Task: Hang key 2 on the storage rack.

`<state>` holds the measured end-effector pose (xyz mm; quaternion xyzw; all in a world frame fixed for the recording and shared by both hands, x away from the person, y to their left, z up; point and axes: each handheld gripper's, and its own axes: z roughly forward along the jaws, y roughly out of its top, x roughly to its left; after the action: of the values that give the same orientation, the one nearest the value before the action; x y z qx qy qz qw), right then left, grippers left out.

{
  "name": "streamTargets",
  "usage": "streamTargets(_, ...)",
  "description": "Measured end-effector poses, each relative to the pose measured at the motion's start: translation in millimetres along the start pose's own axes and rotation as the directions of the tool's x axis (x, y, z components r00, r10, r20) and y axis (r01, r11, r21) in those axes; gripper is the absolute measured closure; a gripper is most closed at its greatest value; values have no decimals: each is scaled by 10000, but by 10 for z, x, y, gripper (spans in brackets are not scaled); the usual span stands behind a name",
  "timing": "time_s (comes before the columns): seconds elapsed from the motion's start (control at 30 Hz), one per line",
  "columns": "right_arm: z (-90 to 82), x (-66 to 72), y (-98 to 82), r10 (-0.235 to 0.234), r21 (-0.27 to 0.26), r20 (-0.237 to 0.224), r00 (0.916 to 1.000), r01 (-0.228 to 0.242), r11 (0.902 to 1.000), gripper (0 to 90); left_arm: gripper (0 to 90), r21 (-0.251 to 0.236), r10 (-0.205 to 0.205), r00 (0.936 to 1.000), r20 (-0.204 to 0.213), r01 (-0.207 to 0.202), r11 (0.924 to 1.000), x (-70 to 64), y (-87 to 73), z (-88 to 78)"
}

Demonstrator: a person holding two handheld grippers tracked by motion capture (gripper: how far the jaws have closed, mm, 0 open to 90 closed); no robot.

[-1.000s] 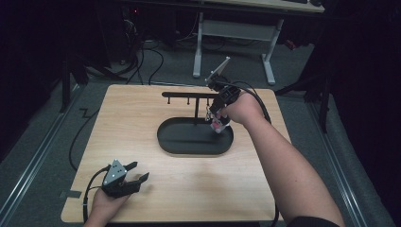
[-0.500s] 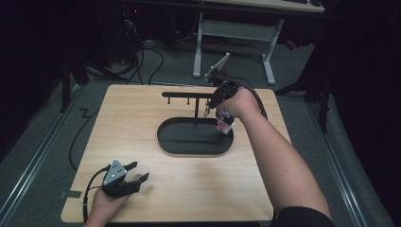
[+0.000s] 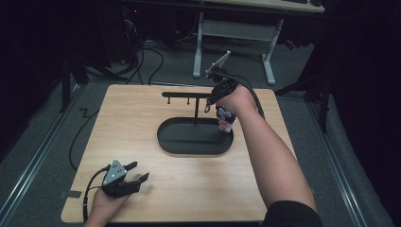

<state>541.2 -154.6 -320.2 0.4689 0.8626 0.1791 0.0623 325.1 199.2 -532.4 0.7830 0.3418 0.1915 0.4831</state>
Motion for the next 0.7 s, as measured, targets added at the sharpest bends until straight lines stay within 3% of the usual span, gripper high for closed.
streamTargets(0.33, -130, 51, -43, 80, -472, 109, 9999, -75, 9989, 788, 355, 23, -8, 10000, 12, 8, 10000, -1, 1, 4)
streamTargets(0.7, -233, 105, -353, -90, -1023, -200, 9998, 69, 9947, 660, 355, 132, 61, 10000, -6, -61, 9999, -5, 6, 7)
